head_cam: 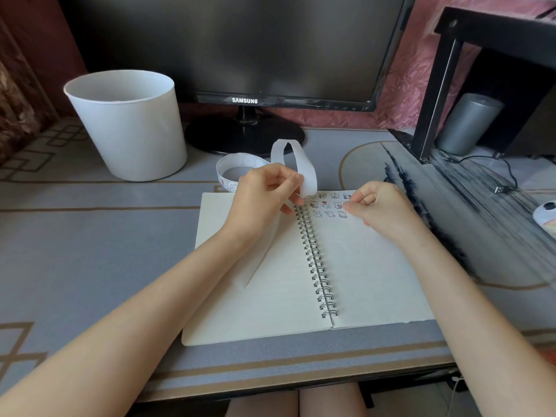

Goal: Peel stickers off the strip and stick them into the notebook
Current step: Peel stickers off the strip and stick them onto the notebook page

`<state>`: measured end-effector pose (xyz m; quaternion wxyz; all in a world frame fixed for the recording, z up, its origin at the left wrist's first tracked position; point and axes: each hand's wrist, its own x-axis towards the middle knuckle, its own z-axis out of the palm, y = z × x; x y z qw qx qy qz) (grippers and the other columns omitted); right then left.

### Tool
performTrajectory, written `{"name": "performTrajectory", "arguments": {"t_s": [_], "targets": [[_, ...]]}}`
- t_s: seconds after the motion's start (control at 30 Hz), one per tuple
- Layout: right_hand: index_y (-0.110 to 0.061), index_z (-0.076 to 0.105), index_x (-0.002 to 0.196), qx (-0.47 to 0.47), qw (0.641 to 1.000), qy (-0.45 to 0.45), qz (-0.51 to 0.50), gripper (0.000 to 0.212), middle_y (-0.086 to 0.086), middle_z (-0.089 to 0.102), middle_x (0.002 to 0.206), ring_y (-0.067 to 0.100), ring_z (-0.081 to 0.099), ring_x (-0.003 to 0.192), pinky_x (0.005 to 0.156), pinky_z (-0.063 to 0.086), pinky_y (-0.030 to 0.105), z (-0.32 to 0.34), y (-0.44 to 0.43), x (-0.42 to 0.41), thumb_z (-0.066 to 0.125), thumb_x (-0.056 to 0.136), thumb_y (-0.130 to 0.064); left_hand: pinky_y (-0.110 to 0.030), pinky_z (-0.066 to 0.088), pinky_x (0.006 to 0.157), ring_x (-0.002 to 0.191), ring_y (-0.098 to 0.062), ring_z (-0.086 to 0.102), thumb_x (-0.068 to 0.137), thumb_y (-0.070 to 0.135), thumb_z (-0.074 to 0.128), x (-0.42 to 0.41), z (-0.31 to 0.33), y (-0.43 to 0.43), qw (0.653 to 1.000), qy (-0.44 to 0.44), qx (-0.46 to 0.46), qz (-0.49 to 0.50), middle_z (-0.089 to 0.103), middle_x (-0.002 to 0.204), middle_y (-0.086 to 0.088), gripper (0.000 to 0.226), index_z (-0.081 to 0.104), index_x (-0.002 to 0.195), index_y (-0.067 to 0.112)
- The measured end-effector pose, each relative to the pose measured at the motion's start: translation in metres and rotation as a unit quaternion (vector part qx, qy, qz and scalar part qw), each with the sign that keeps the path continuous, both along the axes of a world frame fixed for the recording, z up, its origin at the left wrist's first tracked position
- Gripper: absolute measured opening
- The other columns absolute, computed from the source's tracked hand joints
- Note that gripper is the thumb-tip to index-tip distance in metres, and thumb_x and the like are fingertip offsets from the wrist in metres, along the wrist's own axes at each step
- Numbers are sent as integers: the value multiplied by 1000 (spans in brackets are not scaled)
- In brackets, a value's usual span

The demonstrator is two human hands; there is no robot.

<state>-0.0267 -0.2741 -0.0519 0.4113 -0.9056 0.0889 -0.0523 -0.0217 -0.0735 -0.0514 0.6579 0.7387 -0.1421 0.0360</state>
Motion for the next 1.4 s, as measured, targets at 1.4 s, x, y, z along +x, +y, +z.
{"name": "performTrajectory", "arguments": {"t_s": [1.4], "targets": [[-20,56,86,185,945,-200,179,25,-2,65,79,9,60,75,67,45,24,11,30,-11,71,80,-1,-24,45,50,65,-13,65,97,17,52,-3,7,-2,998,-15,-57,-27,61,74,1,22,61,83,3]]}}
